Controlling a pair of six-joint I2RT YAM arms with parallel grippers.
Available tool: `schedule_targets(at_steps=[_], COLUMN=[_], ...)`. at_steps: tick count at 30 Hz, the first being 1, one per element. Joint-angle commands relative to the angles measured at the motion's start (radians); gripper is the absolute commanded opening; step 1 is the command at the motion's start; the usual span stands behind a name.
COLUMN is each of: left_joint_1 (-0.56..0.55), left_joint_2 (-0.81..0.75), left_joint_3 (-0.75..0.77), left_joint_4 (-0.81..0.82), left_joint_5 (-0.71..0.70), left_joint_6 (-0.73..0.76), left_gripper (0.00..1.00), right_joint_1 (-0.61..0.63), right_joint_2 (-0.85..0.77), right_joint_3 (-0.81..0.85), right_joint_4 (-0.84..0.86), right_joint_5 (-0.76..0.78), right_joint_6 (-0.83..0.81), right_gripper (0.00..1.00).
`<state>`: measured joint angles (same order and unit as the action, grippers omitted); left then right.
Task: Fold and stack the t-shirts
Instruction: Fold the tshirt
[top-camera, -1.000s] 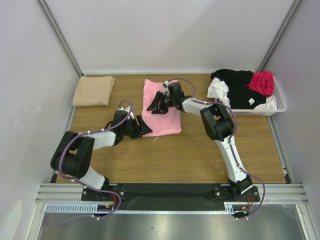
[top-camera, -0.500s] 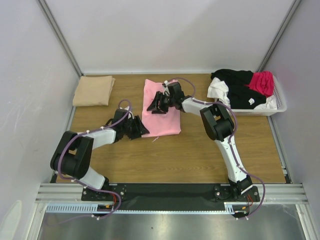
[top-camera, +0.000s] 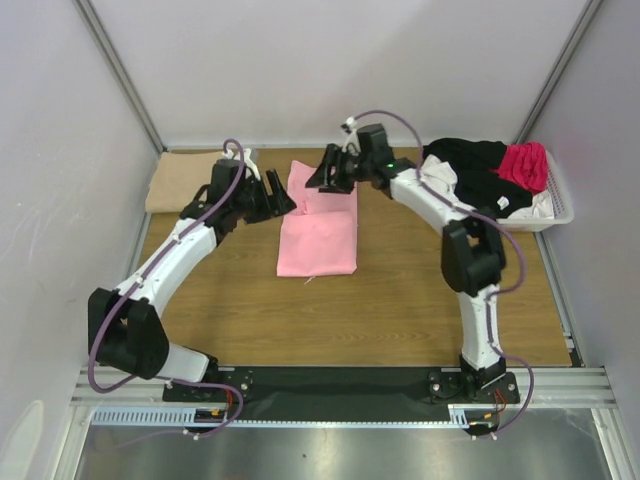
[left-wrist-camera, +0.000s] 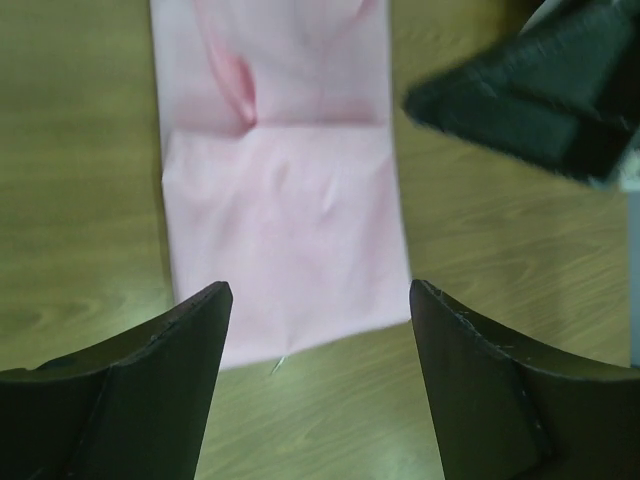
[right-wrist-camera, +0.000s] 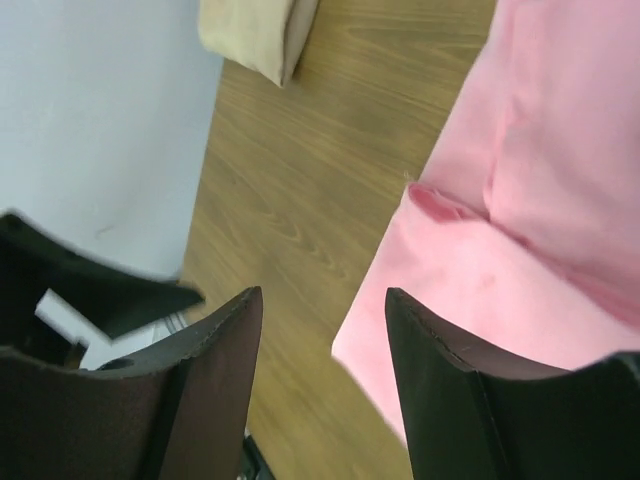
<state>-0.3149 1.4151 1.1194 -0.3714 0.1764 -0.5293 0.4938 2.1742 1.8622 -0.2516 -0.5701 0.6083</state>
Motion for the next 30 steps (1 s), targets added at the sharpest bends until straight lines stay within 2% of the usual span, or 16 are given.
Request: schedule_targets(at_steps=[1,7,12,14,18,30], left_joint_1=[0.000,0.010,0.010,0.010,0.010,0.011], left_joint_2=[0.025,0.195,0.341,0.395,0.441,0.521], left_joint_3=[0.062,0.065,0.080,0.086,0.076,0.040], left_joint_4=[-0.019,0.227,0.402,0.423,0.471,0.500], left_joint_5=[-0.009,0.116,0.189,0.192,0.186,0.156], left_joint_6=[0.037,-0.092,-0.173,-0.176,-0.175,-0.147], left_gripper=[0.78,0.72,0.71,0.71,0.71,0.71], right_joint_1=[-0.044,-0.057,-0.041,-0.043,-0.040,-0.050], right_joint_2=[-0.172,-0.336,-0.369,-0.366,-0.344,-0.353], right_joint_3=[-0.153,-0.502,-0.658,-0.727,-0.768,-0.825], right_joint_4=[-0.046,0.041,0.130,0.176,0.184,0.043], right_joint_5=[0.039,0.010,-0.053,-0.085,-0.096,-0.027], right_joint_6=[-0.035,-0.036,-0.022,-0.010,-0.012,-0.125], right_gripper=[0.58,0.57,0.55,0.54,0.52,0.49])
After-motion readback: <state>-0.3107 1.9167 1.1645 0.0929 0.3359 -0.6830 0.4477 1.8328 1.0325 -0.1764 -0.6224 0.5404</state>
